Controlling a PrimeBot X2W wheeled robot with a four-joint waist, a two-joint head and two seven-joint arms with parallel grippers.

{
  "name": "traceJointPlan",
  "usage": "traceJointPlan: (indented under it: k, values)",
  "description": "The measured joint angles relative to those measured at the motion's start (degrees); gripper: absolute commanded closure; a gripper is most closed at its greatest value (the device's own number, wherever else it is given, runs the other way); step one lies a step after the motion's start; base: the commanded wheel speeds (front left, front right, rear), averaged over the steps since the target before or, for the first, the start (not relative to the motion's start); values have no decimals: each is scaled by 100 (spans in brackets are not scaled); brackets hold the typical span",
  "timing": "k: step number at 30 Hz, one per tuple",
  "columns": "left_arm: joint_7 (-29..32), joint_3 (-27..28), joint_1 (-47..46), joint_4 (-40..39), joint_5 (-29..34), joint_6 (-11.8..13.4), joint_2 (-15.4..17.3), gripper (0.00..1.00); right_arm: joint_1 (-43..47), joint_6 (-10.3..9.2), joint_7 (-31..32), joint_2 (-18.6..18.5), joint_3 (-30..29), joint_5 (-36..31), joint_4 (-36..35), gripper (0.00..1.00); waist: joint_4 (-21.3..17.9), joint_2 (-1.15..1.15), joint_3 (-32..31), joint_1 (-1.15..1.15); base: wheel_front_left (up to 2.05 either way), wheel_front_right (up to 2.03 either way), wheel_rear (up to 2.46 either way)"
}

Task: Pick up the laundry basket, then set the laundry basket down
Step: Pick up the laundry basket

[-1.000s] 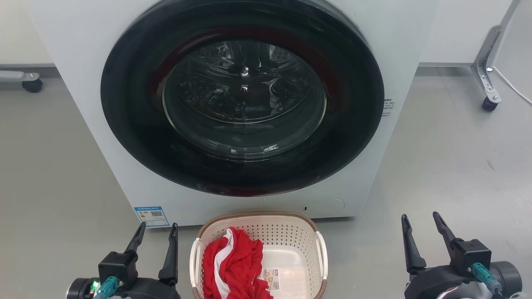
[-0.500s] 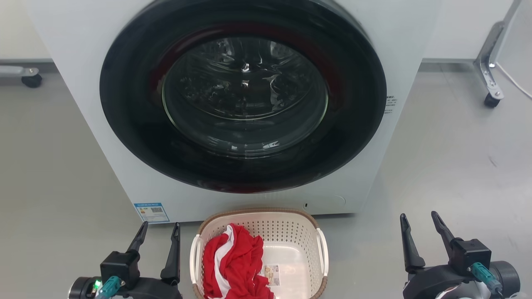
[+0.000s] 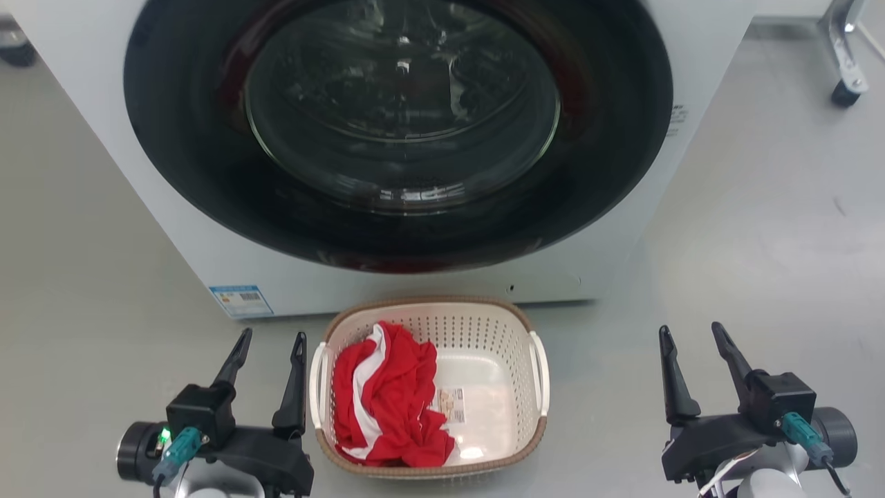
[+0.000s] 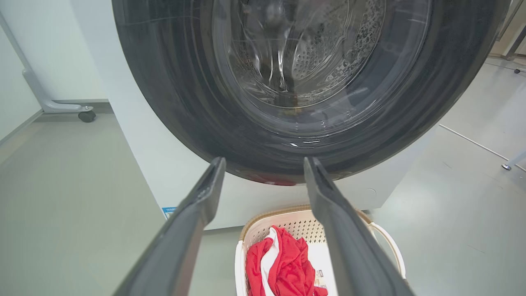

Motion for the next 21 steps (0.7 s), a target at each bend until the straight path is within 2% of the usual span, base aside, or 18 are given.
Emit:
traceJointPlan:
  k: [18, 21]
  values:
    - [77, 74, -903, 166, -157, -114, -101, 0, -780, 7, 0, 59, -32, -13, 138, 0, 51, 0, 1392, 1, 0, 0, 0]
    - [136, 89, -1119, 253, -204, -205, -100, 0, -964, 8, -1, 88, -33, -13, 216, 0, 61, 0, 1633, 1, 0, 0, 0]
